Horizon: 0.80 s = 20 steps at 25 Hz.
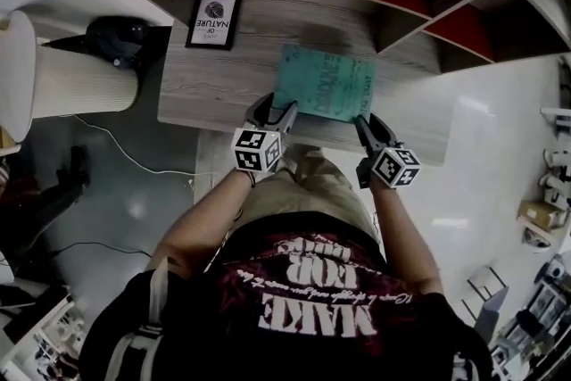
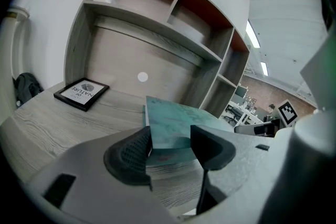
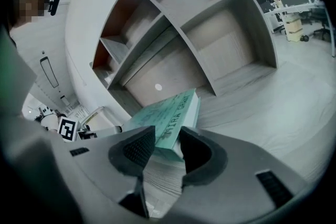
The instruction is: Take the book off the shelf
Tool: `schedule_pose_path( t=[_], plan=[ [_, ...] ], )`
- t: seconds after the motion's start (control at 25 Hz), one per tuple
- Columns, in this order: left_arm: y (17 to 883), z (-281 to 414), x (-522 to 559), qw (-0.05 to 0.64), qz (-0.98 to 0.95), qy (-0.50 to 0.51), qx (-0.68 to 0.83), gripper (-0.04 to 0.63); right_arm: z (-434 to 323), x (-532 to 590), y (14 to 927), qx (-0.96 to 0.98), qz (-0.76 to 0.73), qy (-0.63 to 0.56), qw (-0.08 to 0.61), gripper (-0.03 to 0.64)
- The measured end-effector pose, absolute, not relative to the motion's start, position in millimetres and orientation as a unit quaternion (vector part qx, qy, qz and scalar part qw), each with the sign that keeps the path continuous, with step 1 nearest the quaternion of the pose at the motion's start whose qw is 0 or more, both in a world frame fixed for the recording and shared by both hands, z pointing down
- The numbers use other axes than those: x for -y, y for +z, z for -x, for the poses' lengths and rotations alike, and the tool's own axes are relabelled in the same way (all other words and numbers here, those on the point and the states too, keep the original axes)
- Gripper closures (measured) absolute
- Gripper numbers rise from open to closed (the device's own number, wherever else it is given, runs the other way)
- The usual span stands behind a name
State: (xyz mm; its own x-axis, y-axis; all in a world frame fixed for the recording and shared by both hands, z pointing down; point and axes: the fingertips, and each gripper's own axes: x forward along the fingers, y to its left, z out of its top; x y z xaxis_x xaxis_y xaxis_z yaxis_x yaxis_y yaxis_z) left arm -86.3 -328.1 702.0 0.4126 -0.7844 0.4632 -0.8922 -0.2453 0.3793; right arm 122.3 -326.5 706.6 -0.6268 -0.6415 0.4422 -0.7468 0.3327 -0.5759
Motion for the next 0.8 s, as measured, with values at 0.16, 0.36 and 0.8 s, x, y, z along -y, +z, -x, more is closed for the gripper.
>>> schedule_pose_path(
  t=[0.16,0.36,0.8],
  plan=[
    [735,85,327,0.312,-0.778,0.103,0.535,0.354,-122,323,740,0.800,-0.436,0.403,0.085,0.468],
    [766,86,328,0.319,-0.771,0.130,0.536,0.354,-120,324,771,0.793,-0.436,0.409,0.117,0.466],
    [786,126,303,0.343,-0.754,0.221,0.515,0.350,-102,313,749,0.827,-0.397,0.325,0.228,0.312]
  ],
)
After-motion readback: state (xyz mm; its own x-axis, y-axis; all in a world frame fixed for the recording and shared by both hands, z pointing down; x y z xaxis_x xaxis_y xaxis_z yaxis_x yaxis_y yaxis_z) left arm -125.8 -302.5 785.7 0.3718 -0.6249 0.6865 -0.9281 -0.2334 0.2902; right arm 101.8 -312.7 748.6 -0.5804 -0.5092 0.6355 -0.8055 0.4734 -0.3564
